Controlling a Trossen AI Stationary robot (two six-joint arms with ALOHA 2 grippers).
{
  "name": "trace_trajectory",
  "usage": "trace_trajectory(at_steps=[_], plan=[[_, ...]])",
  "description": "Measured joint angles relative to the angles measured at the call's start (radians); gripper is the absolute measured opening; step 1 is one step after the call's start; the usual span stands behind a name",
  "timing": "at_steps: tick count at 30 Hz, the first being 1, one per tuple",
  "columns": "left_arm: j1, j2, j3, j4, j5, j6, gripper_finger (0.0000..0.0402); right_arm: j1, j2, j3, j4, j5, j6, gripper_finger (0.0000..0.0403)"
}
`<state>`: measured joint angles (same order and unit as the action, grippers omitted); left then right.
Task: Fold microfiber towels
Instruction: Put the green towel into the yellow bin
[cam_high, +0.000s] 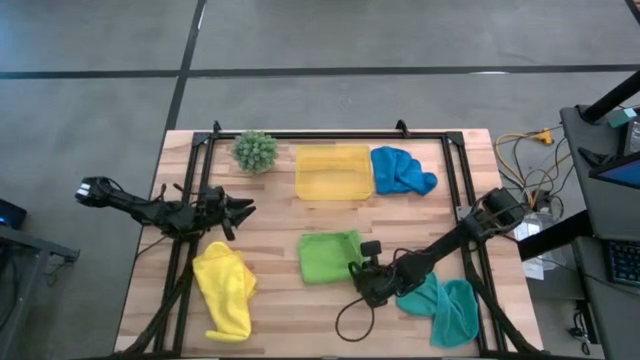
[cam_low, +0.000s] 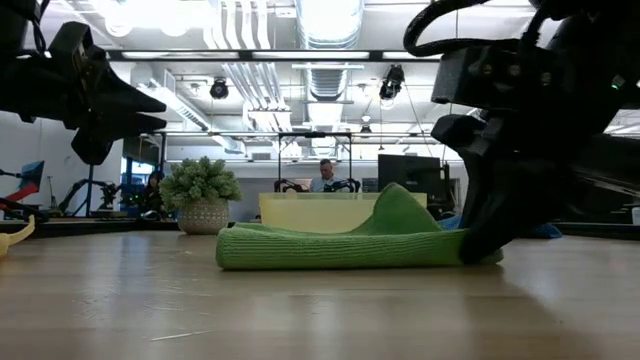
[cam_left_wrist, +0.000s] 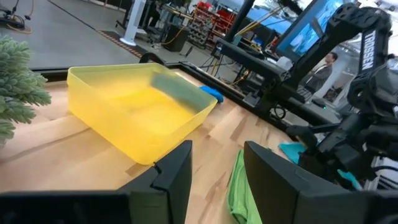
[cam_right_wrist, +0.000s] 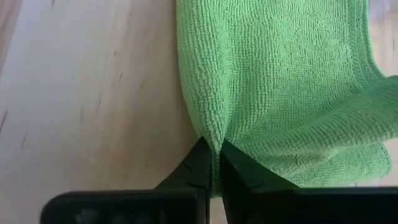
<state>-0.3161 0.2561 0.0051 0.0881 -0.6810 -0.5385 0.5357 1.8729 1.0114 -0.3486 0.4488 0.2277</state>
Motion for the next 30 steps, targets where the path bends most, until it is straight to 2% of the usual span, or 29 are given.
trace_trajectory(at_steps=[9,20,30], plan=[[0.000,0.037,0.000,0.000,0.000,0.000,0.0132,-0.011,-0.001,0.152,-0.139,0.000,0.007,0.0013],[0.000,0.077,0.000,0.000,0.000,0.000,0.0132,-0.032,-0.002,0.171,-0.151,-0.007,0.068,0.0013],[0.000,0.098,0.000,0.000,0.000,0.000,0.0132,-0.084,-0.052,0.286,-0.176,-0.144,0.089,0.0013]])
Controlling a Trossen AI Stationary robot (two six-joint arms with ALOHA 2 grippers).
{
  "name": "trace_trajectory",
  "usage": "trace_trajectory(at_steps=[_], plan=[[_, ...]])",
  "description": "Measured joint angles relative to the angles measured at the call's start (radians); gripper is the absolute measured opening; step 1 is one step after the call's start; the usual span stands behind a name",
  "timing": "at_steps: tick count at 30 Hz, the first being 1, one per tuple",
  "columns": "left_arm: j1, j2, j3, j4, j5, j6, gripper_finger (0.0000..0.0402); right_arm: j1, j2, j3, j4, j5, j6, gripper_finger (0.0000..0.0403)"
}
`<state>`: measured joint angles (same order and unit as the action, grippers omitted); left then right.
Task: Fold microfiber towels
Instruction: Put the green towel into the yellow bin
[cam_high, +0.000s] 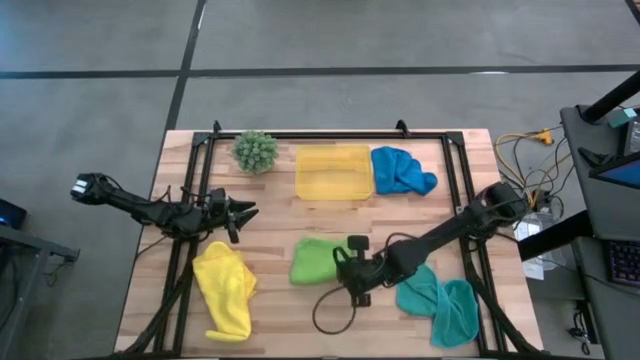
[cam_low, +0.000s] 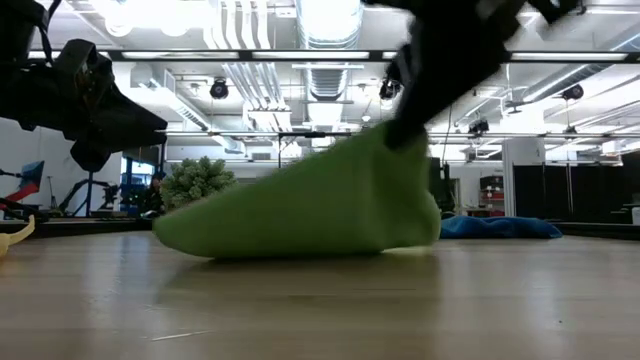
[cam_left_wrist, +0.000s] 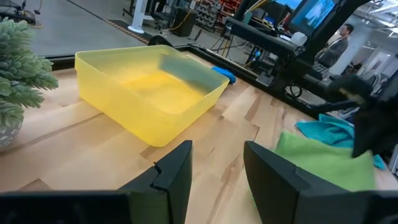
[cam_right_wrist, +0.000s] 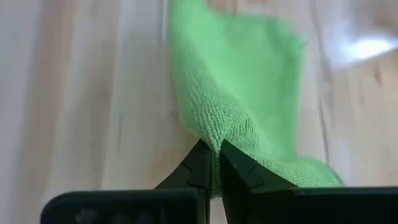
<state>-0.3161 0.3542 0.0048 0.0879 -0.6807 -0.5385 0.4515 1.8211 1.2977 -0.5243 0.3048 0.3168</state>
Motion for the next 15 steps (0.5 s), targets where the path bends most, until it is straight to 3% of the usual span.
trace_trajectory(at_steps=[6,15], plan=[[0.000,-0.010,0.000,0.097,-0.001,-0.114,0.0132,-0.052,-0.021,0.098,-0.078,-0.057,-0.003,0.0013],[0.002,-0.009,0.005,0.452,-0.011,-0.214,0.0132,-0.147,-0.022,0.182,-0.134,-0.174,0.019,0.0013]])
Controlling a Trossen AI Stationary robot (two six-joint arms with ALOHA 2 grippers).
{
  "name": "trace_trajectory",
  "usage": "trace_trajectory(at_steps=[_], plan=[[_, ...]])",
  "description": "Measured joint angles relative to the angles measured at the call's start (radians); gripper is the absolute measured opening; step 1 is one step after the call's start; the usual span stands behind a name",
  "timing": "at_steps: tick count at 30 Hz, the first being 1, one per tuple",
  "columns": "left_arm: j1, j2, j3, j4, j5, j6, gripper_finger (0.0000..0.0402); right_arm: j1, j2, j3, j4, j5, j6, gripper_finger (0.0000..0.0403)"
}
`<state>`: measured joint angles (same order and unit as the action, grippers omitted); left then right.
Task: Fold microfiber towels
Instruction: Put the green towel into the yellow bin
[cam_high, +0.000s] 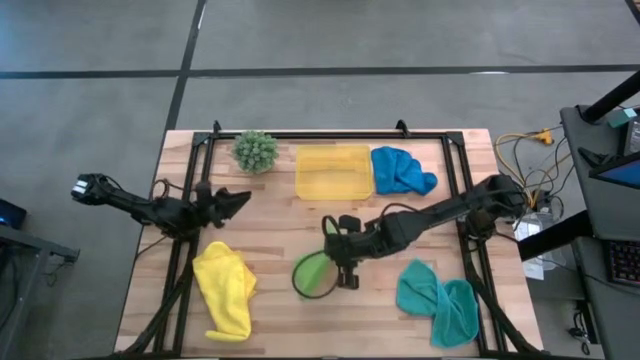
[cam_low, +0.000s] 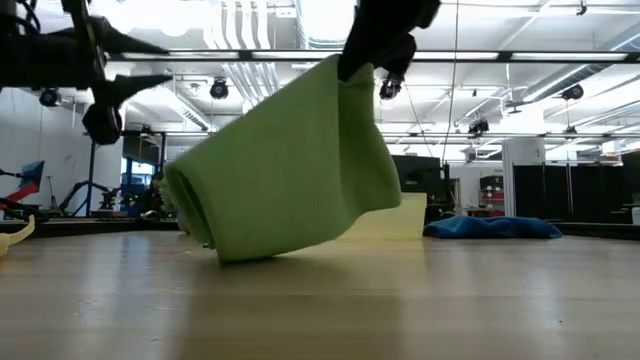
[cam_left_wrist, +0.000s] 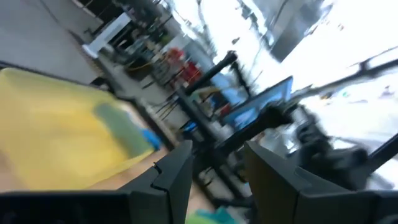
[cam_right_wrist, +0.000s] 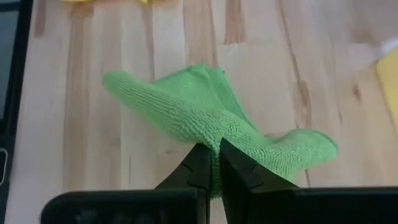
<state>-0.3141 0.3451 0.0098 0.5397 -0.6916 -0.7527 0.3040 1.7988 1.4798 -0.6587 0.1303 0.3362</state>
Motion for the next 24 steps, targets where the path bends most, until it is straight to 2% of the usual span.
trace_trajectory(at_steps=[7,12,14,19,24], plan=[[0.001,0.007,0.000,0.073,0.000,0.000,0.0132,-0.046,-0.001,0.036,-0.019,-0.005,-0.004,0.0013],[0.000,0.045,0.024,0.078,0.240,0.060,0.0132,-0.088,-0.005,0.078,-0.020,-0.007,0.013,0.0013],[-0.001,0.075,0.053,0.081,0.286,0.106,0.0133,-0.105,-0.005,0.096,-0.020,-0.007,0.019,0.0013],[0.000,0.234,0.181,0.051,0.313,0.251,0.0161,-0.155,-0.005,0.126,-0.029,-0.038,0.020,0.0013],[0.000,0.469,0.385,-0.127,0.314,0.320,0.0207,-0.200,-0.005,0.148,-0.078,-0.059,0.023,0.0013]])
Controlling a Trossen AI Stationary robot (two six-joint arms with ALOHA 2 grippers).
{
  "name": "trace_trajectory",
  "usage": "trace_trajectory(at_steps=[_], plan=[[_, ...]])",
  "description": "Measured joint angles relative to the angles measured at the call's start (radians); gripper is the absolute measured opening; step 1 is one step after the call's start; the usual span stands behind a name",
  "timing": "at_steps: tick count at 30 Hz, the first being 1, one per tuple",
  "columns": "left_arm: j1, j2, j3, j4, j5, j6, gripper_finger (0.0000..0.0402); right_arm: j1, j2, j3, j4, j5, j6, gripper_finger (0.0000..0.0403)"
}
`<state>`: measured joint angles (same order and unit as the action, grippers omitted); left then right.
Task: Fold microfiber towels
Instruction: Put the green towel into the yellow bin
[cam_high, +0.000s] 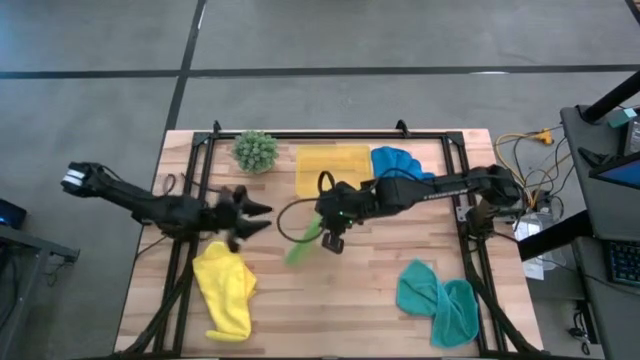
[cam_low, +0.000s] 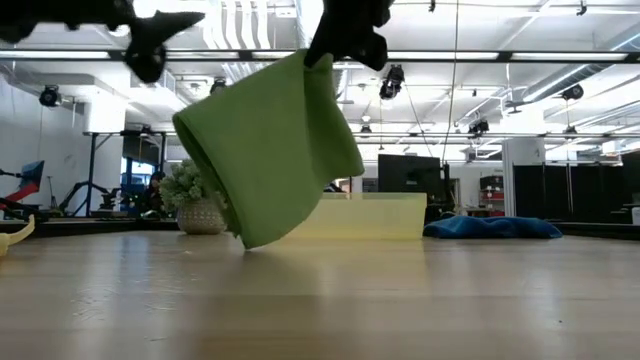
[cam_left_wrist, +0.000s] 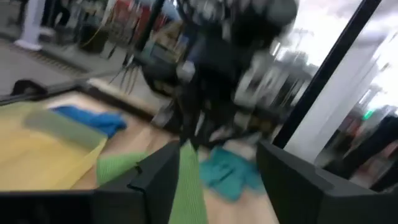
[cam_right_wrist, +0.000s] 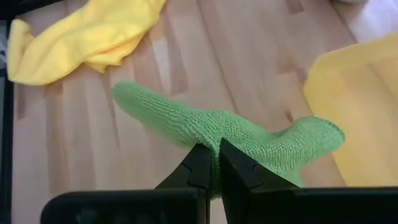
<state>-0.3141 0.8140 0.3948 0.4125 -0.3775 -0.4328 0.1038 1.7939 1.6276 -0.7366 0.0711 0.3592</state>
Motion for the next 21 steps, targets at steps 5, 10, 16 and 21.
trace_trajectory(at_steps=[5,10,16,21], plan=[[0.001,0.238,0.180,-0.185,0.000,0.022,0.0220,-0.030,0.000,0.028,-0.021,-0.001,0.000,0.0013],[0.005,0.404,0.299,-0.215,-0.002,0.021,0.0221,-0.041,0.000,0.061,-0.038,0.000,-0.019,0.0013],[0.015,0.496,0.377,-0.354,-0.045,-0.062,0.0221,-0.045,0.000,0.075,-0.059,-0.001,-0.033,0.0013],[0.025,0.507,0.389,-0.417,-0.063,-0.119,0.0221,-0.045,0.000,0.083,-0.071,-0.001,-0.045,0.0013]])
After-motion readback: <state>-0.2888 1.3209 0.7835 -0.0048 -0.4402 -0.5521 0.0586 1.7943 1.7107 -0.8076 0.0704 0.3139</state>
